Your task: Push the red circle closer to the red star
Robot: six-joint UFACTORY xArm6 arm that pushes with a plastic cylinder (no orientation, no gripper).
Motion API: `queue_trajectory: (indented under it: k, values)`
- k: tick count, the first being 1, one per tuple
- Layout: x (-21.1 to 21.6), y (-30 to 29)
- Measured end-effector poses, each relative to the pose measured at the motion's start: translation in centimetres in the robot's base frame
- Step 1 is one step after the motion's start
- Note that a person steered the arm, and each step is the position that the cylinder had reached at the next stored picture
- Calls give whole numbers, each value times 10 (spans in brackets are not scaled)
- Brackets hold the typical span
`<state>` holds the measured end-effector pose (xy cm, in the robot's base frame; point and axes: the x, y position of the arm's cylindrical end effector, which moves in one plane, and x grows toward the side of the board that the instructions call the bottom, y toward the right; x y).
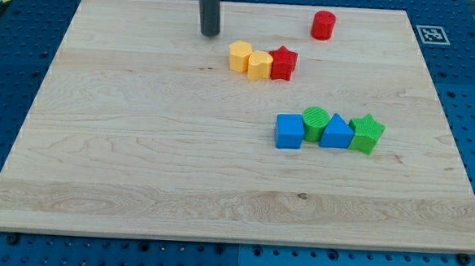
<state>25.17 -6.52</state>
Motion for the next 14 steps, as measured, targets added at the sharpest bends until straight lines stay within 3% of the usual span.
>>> queue_trajectory:
  k: [1, 2, 3, 5, 7, 8, 9, 11, 12, 13, 14]
  values:
    - [-51, 8]
    - [-58, 41]
    - [-53, 108]
    - [8, 151]
    - [-52, 146]
    - [-59, 188]
    - [-31, 224]
    - [45, 182]
    - [52, 178]
    - [22, 178]
    - [21, 164]
